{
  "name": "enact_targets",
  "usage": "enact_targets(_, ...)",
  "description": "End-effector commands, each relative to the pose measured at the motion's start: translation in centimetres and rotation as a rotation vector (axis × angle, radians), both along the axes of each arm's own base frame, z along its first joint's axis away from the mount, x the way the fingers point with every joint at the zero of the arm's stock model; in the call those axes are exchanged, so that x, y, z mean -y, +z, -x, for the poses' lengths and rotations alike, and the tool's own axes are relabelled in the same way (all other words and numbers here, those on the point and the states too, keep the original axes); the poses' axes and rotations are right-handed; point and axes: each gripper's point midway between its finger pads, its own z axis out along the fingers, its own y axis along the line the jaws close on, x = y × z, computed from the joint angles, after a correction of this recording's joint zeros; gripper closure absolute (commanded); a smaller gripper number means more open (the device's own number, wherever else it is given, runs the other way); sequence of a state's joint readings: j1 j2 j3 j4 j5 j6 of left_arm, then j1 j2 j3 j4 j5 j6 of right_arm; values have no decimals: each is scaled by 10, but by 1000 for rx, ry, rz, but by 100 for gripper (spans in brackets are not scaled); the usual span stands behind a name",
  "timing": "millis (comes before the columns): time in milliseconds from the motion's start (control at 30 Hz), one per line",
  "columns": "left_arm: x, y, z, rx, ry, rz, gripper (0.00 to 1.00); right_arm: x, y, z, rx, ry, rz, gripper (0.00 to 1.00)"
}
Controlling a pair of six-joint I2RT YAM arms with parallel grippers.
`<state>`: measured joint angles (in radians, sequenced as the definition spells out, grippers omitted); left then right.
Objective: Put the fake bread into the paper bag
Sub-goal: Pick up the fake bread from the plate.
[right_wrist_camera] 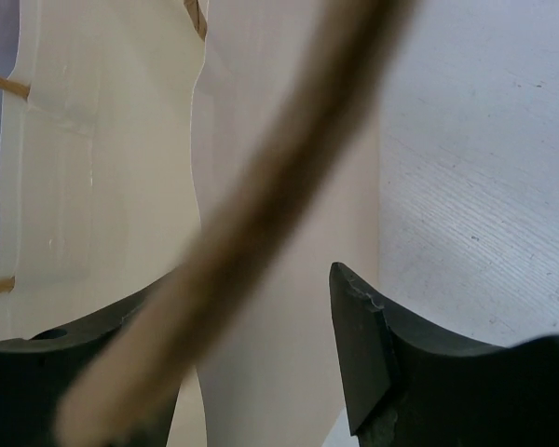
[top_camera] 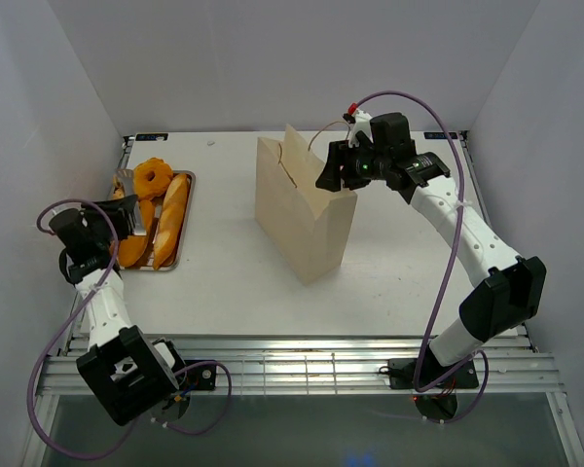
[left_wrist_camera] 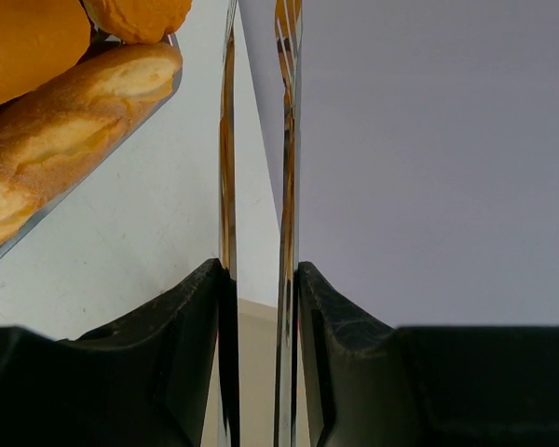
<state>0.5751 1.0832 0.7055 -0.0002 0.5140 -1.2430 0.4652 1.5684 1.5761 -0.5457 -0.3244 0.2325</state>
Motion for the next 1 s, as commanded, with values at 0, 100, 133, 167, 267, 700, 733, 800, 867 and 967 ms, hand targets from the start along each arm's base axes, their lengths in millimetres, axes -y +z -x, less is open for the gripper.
enact_targets(0, 1, 28, 7, -8, -33, -120, 53, -6, 11, -2, 43, 21, -33, 36)
enact_targets(100, 3, 4, 24, -146, -79, -212, 53, -4, 13, 0, 55, 19, -29, 35)
enact_targets(133, 2, 6, 27, -159, -93, -254, 53, -3, 14, -1, 58, 17, -28, 35)
enact_targets(167, 5, -3, 33, -205, -115, -264, 54, -3, 15, -1, 59, 15, -29, 35)
enact_targets(267, 2, -20, 44, -287, -168, -365, 53, -4, 17, 1, 59, 25, -38, 34)
enact_targets(700, 62, -42, 46, -386, -388, -579, 51, -5, 9, 4, 42, 26, -45, 32)
enact_targets(733, 63, -40, 46, -386, -385, -599, 51, -4, 9, 4, 43, 27, -44, 32)
enact_targets(800, 67, -37, 47, -394, -389, -648, 52, -3, 7, 4, 42, 22, -37, 32)
enact_targets(867, 69, -34, 49, -411, -396, -695, 53, -2, 6, 4, 46, 20, -33, 31)
enact_targets(967, 78, -30, 50, -457, -412, -800, 54, -3, 6, 4, 45, 22, -35, 31)
